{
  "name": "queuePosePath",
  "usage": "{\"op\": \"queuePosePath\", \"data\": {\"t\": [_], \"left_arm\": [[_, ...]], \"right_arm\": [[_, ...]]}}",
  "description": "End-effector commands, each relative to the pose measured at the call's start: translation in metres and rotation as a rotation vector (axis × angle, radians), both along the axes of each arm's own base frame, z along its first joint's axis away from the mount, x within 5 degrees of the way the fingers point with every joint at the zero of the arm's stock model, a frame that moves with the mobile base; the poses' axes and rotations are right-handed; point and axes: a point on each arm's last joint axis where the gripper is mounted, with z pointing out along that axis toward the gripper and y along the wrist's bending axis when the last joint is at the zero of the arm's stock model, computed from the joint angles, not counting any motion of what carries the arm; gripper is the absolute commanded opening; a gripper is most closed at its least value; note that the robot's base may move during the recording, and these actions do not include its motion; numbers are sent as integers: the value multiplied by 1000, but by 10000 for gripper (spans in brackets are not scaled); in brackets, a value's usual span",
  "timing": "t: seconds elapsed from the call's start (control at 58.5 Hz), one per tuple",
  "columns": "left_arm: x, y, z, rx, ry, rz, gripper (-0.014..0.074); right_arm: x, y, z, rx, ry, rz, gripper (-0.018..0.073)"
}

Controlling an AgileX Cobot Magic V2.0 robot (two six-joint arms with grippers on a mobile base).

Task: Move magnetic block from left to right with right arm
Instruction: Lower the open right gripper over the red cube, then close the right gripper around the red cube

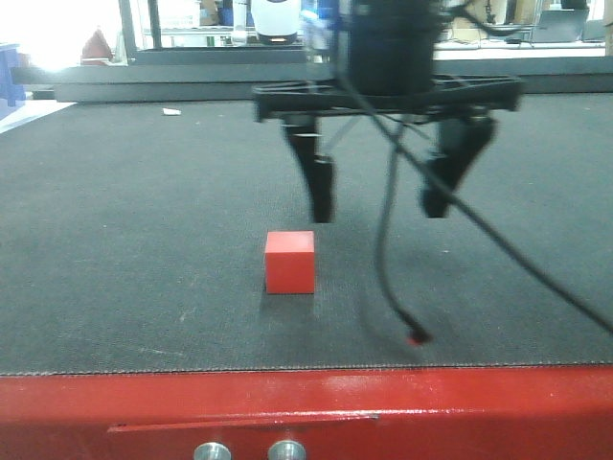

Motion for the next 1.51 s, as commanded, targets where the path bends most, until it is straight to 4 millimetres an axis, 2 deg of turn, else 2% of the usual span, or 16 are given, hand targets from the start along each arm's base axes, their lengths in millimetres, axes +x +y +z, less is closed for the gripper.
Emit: {"op": "queuePosePath", "data": {"t": [0.0, 0.376, 0.821, 1.06, 1.488], "left_arm": [[0, 0, 4, -13, -79, -5, -117], [0, 0, 4, -13, -79, -5, -117], [0, 0, 4, -13, -79, -5, -117], [0, 0, 4, -13, -79, -5, -117], [0, 0, 4, -13, -79, -5, -117]], "right_arm": [[-7, 1, 29, 18, -13, -18, 624], [-9, 24, 14, 40, -16, 25, 624], [-4, 33, 21, 92, -75, 35, 624], [2, 39, -2, 69, -23, -1, 624], [3, 41, -5, 67, -20, 0, 624]]}}
